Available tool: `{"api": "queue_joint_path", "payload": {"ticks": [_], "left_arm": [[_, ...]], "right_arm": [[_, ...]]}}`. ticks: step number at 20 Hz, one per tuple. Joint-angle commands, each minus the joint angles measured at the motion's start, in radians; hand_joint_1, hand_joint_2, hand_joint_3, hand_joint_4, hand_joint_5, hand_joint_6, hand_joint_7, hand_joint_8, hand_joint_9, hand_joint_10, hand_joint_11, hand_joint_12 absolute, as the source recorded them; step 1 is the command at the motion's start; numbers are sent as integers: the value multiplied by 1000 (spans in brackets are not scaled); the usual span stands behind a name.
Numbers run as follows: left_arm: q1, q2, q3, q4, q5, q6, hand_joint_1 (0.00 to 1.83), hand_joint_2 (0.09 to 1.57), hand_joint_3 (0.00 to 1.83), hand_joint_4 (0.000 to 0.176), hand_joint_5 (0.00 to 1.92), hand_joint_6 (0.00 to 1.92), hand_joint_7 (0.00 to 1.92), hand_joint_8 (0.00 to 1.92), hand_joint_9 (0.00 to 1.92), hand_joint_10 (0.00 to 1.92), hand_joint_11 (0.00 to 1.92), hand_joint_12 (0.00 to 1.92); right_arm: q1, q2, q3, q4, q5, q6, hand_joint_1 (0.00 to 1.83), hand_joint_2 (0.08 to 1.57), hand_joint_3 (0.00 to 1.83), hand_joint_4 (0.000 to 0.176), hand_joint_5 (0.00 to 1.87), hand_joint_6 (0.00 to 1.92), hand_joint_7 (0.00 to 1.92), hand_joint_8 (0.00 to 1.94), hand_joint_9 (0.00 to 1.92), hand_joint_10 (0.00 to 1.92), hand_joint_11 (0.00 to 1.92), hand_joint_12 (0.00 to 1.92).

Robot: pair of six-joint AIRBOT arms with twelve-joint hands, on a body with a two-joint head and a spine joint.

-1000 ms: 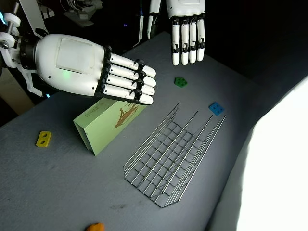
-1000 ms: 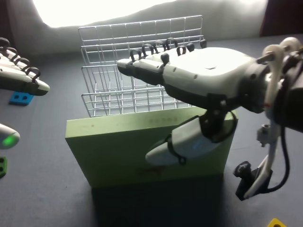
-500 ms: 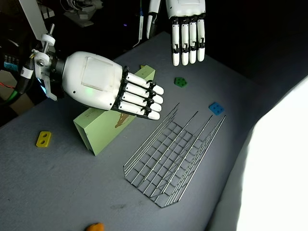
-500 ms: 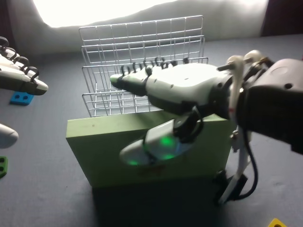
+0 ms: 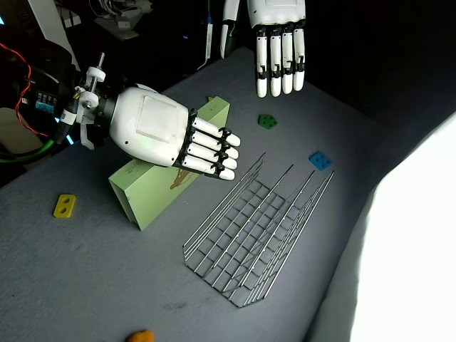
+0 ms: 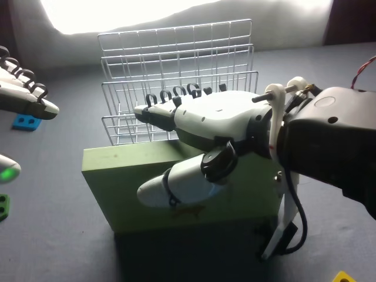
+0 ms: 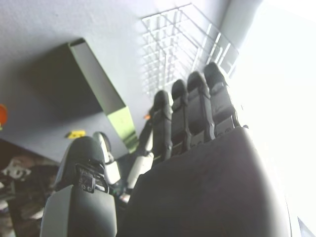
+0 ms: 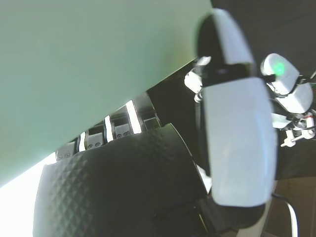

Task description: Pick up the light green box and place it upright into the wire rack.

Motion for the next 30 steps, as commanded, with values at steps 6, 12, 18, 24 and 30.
{"api": "queue_joint_path", "payload": {"ticks": [6, 12, 18, 24, 30], "left_arm": [[-6, 0, 11, 0, 83, -20, 196, 1268, 4, 24, 221, 2, 165, 1, 122, 1, 0, 173], [-5, 0, 7, 15, 88, -6, 226, 1269, 2, 22, 249, 2, 222, 3, 165, 3, 0, 293], [-5, 0, 8, 15, 89, -4, 212, 1268, 0, 28, 236, 7, 196, 3, 168, 6, 0, 311], [-19, 0, 14, -8, 76, -40, 203, 1268, 0, 38, 233, 4, 189, 2, 143, 4, 0, 274], [-25, 2, 10, -12, 75, -44, 213, 1272, 0, 27, 231, 1, 193, 0, 167, 2, 0, 354]], "right_arm": [[-1, 1, -2, -36, -4, -22, 289, 1024, 0, 0, 84, 11, 67, 4, 30, 6, 0, 219], [-6, 5, -1, -36, -4, -33, 1165, 1121, 0, 0, 590, 47, 628, 24, 590, 52, 95, 1110], [4, 13, -1, -36, -6, -27, 1178, 1197, 0, 10, 828, 1186, 828, 1302, 684, 1167, 462, 1621], [67, 70, -22, -36, -41, 31, 1196, 1178, 1, 0, 834, 1128, 894, 1255, 725, 1128, 486, 1615], [190, 142, -60, -48, -41, 9, 1202, 1182, 2, 0, 820, 1110, 897, 1287, 740, 1108, 527, 1553]]}}
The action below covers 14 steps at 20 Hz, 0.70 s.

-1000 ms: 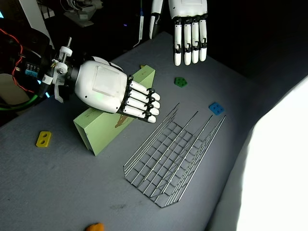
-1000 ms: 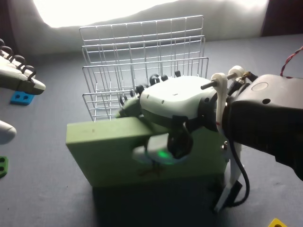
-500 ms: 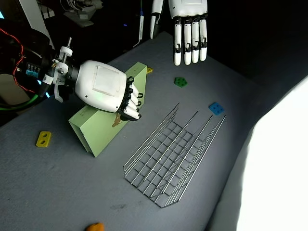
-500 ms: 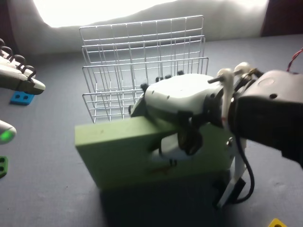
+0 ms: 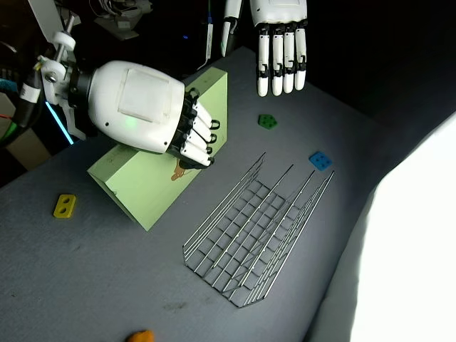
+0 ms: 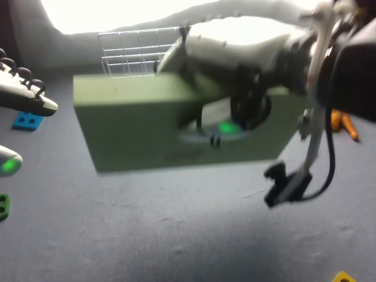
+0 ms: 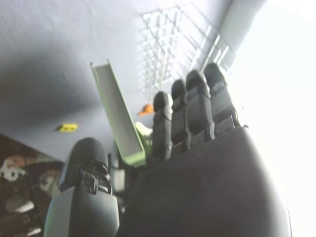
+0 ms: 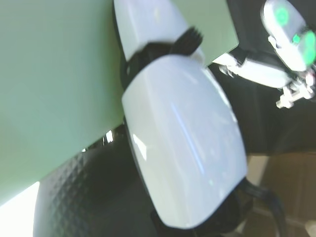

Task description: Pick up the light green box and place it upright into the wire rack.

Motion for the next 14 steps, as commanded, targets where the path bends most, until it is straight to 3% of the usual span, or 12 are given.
{"api": "queue_joint_path", "payload": {"ticks": [1, 4, 5, 7, 10, 14], "left_arm": [[-15, 2, -2, -9, 84, -1, 233, 1269, 0, 26, 232, 2, 193, 1, 169, 2, 0, 380], [-15, 2, -4, -7, 84, -1, 234, 1265, 0, 26, 238, 4, 200, 3, 167, 1, 0, 382], [-15, 2, -6, -3, 84, -1, 234, 1265, 0, 26, 238, 4, 200, 3, 167, 1, 0, 381], [-15, 2, -7, -2, 84, 0, 234, 1265, 0, 26, 238, 4, 200, 3, 167, 1, 0, 379], [-16, 3, -22, 18, 98, 51, 234, 1265, 0, 26, 239, 3, 200, 2, 167, 1, 0, 377], [-21, 3, -20, 15, 97, 43, 234, 1265, 0, 26, 239, 3, 200, 2, 167, 1, 0, 375]], "right_arm": [[22, 9, -1, -90, 4, 36, 1190, 1200, 0, 0, 793, 1157, 860, 1340, 707, 1147, 536, 1542], [21, 12, 0, -384, 35, 212, 1205, 1194, 0, 0, 809, 1108, 873, 1351, 715, 1171, 527, 1524], [6, 11, 3, -546, 71, 300, 1205, 1194, 0, 0, 809, 1108, 873, 1351, 715, 1171, 527, 1524], [-9, 3, 15, -662, 91, 387, 1205, 1193, 0, 0, 810, 1107, 873, 1351, 715, 1171, 527, 1524], [-14, -39, 79, -693, 94, 437, 1205, 1193, 0, 0, 810, 1107, 873, 1350, 715, 1171, 528, 1524], [-19, -90, 148, -692, 108, 456, 1205, 1193, 0, 0, 810, 1106, 874, 1350, 715, 1171, 528, 1523]]}}
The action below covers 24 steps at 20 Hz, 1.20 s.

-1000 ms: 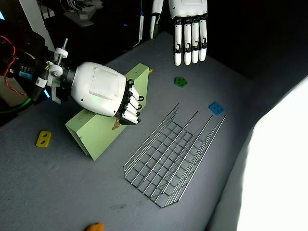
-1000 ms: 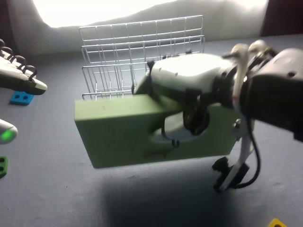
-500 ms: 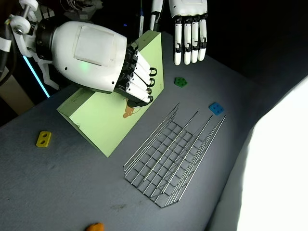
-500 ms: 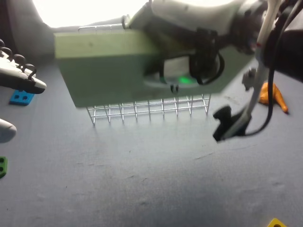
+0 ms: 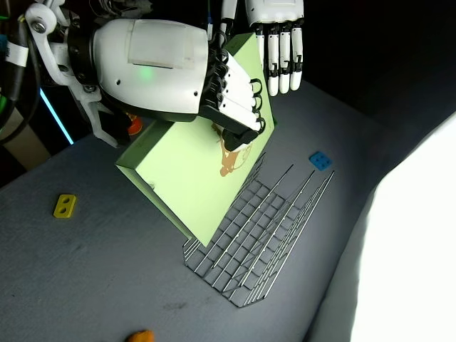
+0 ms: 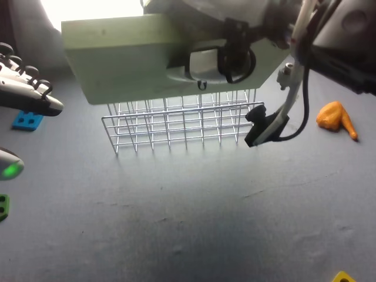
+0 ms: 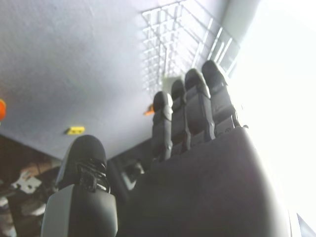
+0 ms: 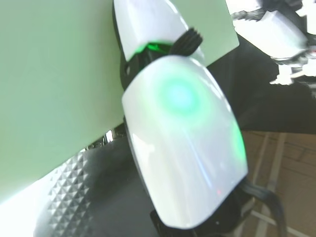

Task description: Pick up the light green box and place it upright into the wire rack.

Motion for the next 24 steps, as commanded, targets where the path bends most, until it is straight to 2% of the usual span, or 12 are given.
{"api": "queue_joint_path", "payload": {"ticks": [1, 8, 9, 12, 13, 14, 15, 17, 18, 19, 21, 24], "left_arm": [[-15, 2, 10, -5, 83, -18, 234, 1265, 0, 26, 239, 3, 200, 2, 167, 1, 0, 375], [-17, 0, 19, -6, 79, -32, 182, 1270, 2, 24, 243, 2, 212, 2, 181, 4, 0, 434], [-16, 0, 19, -2, 80, -32, 175, 1277, 2, 18, 241, 0, 209, 0, 160, 9, 0, 295], [-16, 0, 19, 10, 84, -32, 186, 1276, 1, 19, 240, 0, 208, 0, 170, 11, 0, 275], [-16, 0, 19, 10, 84, -31, 231, 1269, 0, 11, 271, 9, 229, 5, 201, 16, 0, 312], [-16, 0, 19, 10, 85, -29, 203, 1272, 0, 14, 277, 10, 231, 4, 199, 13, 0, 307], [-16, 0, 20, 10, 86, -26, 181, 1262, 0, 22, 274, 5, 225, 2, 187, 5, 0, 419], [-15, 0, 26, 10, 88, -24, 177, 1261, 0, 32, 257, 2, 210, 0, 177, 1, 0, 416], [-15, 0, 28, 10, 88, -23, 182, 1277, 2, 19, 283, 6, 269, 5, 241, 20, 0, 678], [-13, 0, 33, 10, 88, -19, 208, 1278, 0, 16, 279, 2, 270, 3, 264, 20, 0, 783], [-8, -1, 45, 10, 89, -14, 231, 1276, 0, 25, 218, 0, 208, 0, 239, 7, 0, 804], [-3, -3, 67, 10, 91, 11, 306, 1251, 0, 30, 253, 9, 161, 3, 171, 5, 0, 685]], "right_arm": [[8, 0, 2, -41, 77, 11, 1205, 1193, 0, 0, 810, 1106, 874, 1350, 715, 1171, 528, 1523], [-3, -49, 65, -40, 67, 42, 1203, 1188, 0, 0, 804, 1127, 892, 1296, 743, 1140, 536, 1537], [-10, -58, 76, -40, 67, 42, 1223, 1179, 0, 0, 826, 1053, 905, 1323, 756, 1221, 564, 1566], [-20, -74, 101, -40, 42, 44, 1219, 1173, 0, 0, 855, 1023, 904, 1307, 754, 1210, 566, 1566], [-21, -77, 104, -40, 29, 50, 1224, 1160, 0, 0, 886, 980, 920, 1276, 764, 1223, 555, 1607], [-24, -82, 107, -40, 28, 53, 1234, 1164, 1, 0, 848, 1013, 936, 1274, 756, 1206, 551, 1596], [-26, -88, 110, -40, 32, 55, 1198, 1197, 2, 0, 763, 1204, 890, 1300, 700, 1338, 504, 1686], [-29, -101, 124, -40, 33, 70, 1203, 1192, 0, 0, 778, 1177, 900, 1296, 704, 1360, 508, 1709], [-29, -108, 136, -39, 31, 83, 1183, 1189, 0, 0, 806, 1207, 884, 1238, 701, 1262, 478, 1675], [-29, -119, 155, -39, 16, 91, 1188, 1177, 0, 6, 823, 1198, 912, 1176, 732, 1208, 494, 1654], [-28, -133, 186, -23, -5, 90, 1183, 1201, 0, 0, 746, 1273, 895, 1235, 693, 1253, 453, 1706], [-26, -153, 250, 34, -62, 92, 1200, 1198, 0, 0, 806, 1114, 855, 1375, 648, 1414, 464, 1752]]}}
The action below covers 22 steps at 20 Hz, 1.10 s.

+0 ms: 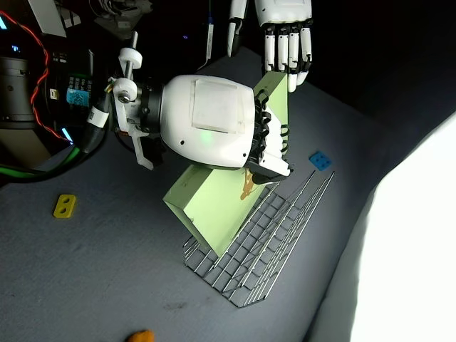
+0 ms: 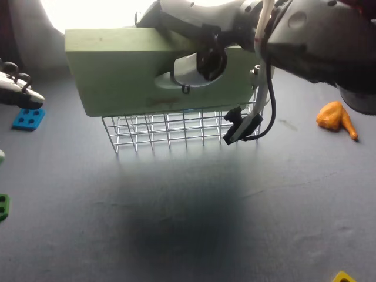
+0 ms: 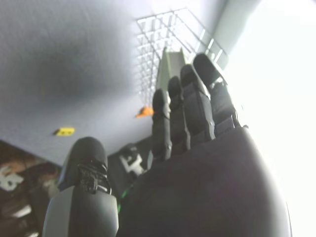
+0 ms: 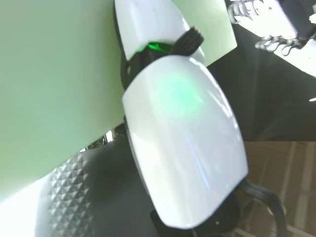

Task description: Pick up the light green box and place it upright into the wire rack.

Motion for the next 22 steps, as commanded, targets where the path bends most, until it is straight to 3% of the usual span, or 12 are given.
{"api": "queue_joint_path", "payload": {"ticks": [1, 5, 6, 12, 14, 15, 16, 17, 22], "left_arm": [[-6, -3, 6, 10, 90, 3, 246, 1259, 0, 40, 241, 2, 170, 3, 154, 4, 0, 466], [5, -3, 21, 10, 90, 4, 269, 1246, 0, 34, 296, 19, 224, 16, 187, 16, 0, 379], [6, -3, 21, 10, 90, 4, 250, 1248, 0, 34, 298, 12, 227, 7, 179, 8, 0, 305], [6, -3, 13, 10, 90, 4, 254, 1248, 0, 38, 271, 6, 219, 2, 175, 4, 0, 251], [6, -3, 12, 10, 90, 4, 227, 1246, 0, 44, 251, 1, 187, 0, 145, 1, 0, 313], [6, -3, 12, 10, 90, 4, 227, 1246, 0, 44, 251, 1, 187, 0, 145, 1, 0, 313], [6, -3, 10, 10, 90, 4, 206, 1249, 0, 44, 272, 5, 197, 4, 160, 6, 0, 328], [6, -3, 9, 10, 90, 4, 234, 1241, 0, 42, 293, 9, 223, 8, 182, 11, 0, 404], [6, -3, 6, 10, 90, 4, 213, 1247, 0, 38, 279, 0, 196, 3, 175, 3, 0, 354]], "right_arm": [[13, 0, 18, -1, 32, 7, 1195, 1195, 0, 0, 810, 1121, 858, 1357, 652, 1365, 469, 1724], [10, -28, 89, 8, -7, 33, 1202, 1189, 1, 0, 816, 1105, 874, 1344, 659, 1389, 453, 1764], [8, -34, 101, 7, -15, 33, 1188, 1193, 2, 0, 799, 1176, 872, 1312, 667, 1368, 460, 1729], [-5, -54, 122, 6, -12, 12, 1195, 1196, 1, 0, 765, 1202, 895, 1294, 693, 1356, 480, 1708], [-10, -62, 133, 6, -16, 13, 1198, 1209, 1, 0, 783, 1135, 834, 1425, 634, 1498, 492, 1802], [-12, -65, 138, 6, -19, 14, 1198, 1209, 1, 0, 783, 1135, 834, 1425, 634, 1498, 492, 1802], [-15, -70, 148, 6, -27, 25, 1182, 1219, 0, 0, 725, 1263, 854, 1355, 641, 1452, 485, 1769], [-17, -74, 158, 6, -37, 37, 1181, 1217, 0, 0, 731, 1262, 855, 1346, 633, 1441, 476, 1765], [-24, -85, 195, 6, -77, 81, 1192, 1203, 0, 0, 731, 1262, 898, 1274, 694, 1374, 534, 1668]]}}
